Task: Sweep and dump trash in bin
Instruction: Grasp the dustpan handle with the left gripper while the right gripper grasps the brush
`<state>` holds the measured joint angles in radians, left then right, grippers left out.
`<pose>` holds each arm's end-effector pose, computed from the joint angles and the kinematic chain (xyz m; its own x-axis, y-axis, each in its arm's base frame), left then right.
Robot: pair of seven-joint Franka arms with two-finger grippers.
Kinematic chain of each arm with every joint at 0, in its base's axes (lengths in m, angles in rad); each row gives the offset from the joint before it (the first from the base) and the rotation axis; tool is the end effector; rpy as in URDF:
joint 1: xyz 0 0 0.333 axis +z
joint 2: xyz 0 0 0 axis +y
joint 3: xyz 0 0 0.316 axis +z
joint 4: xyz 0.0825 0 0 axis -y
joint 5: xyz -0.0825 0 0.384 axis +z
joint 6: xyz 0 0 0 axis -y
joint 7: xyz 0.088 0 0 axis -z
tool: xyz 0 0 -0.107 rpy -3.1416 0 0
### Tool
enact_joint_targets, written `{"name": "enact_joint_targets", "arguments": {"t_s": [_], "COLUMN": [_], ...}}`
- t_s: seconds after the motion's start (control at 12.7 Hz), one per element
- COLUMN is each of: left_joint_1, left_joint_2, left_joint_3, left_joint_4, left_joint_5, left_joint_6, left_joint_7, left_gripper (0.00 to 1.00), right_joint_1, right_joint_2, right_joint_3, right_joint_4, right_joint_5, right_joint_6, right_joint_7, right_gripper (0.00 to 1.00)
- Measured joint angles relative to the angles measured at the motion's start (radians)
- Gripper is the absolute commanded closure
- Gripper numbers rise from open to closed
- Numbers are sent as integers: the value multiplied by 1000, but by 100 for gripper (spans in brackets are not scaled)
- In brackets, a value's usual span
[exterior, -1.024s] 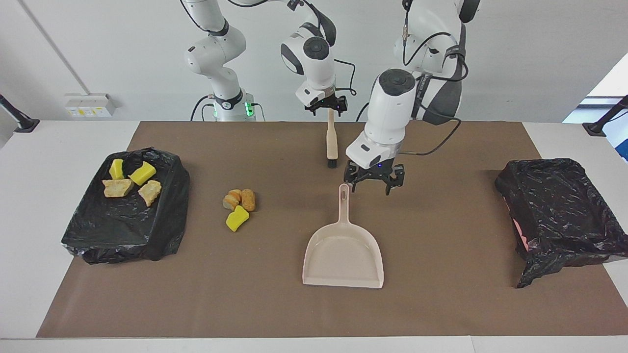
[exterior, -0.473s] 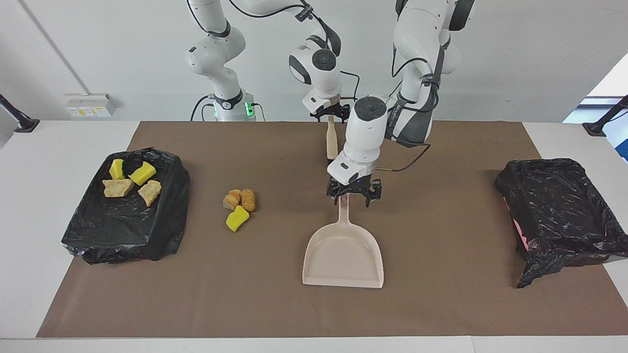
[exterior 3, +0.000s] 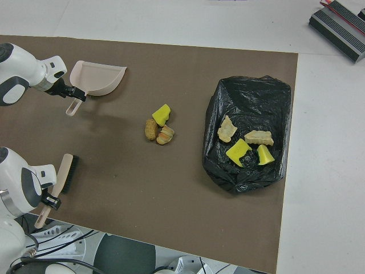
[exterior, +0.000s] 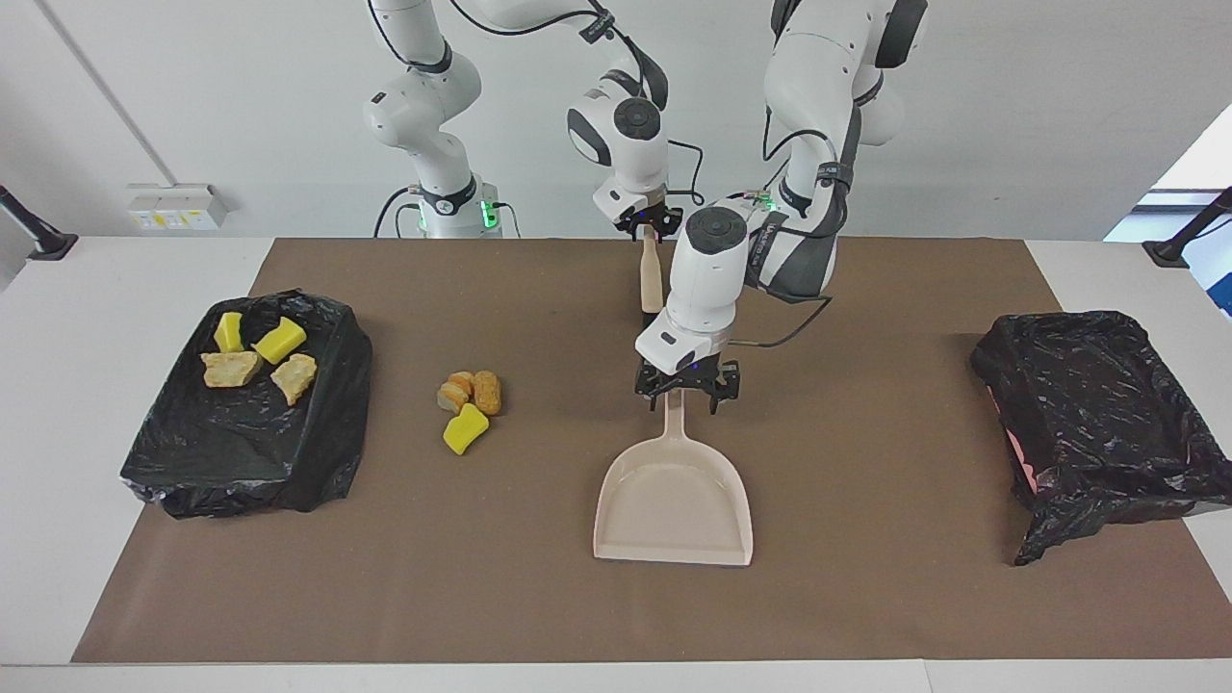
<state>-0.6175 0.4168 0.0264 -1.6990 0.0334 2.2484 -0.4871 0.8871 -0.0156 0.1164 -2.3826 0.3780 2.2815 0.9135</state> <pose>0.5607 -0.3774 0.3657 0.9832 -0.1229 0.1348 -0.1276 -0.9915 0.0270 0.2532 0.4136 0.3205 0.9491 -0.1544 -0.2746 -0.1782 -0.9819 -0.0638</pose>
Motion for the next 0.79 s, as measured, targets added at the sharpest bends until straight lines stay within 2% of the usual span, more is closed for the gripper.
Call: {"name": "enact_joint_targets", "arguments": {"t_s": [0.16, 0.32, 0.55, 0.71, 0.79], "left_joint_1": [-2, -4, -5, -5, -5], "left_joint_2": [2, 2, 3, 3, 3], "left_joint_3": [0, -1, -10, -11, -10], "left_joint_4": [-3, -14, -27, -27, -26], "left_joint_5": [0, 0, 0, 0, 0], "left_joint_6": [0, 0, 1, 6, 14], "left_joint_7": [0, 0, 0, 0, 0], "left_gripper": [0, 10, 56, 89, 99], "right_joint_1": [0, -2, -38, -121, -170], "right_joint_2": [0, -2, -31, -88, -122], "right_joint_3": [0, -4, -13, -16, -19], "right_joint_4": [3, 16, 39, 53, 58], "right_joint_5": [1, 1, 1, 0, -7], "right_joint_6": [2, 2, -50, -192, -275], "right_joint_7": [5, 8, 8, -13, -45], "right_gripper": [100, 100, 100, 100, 100]}}
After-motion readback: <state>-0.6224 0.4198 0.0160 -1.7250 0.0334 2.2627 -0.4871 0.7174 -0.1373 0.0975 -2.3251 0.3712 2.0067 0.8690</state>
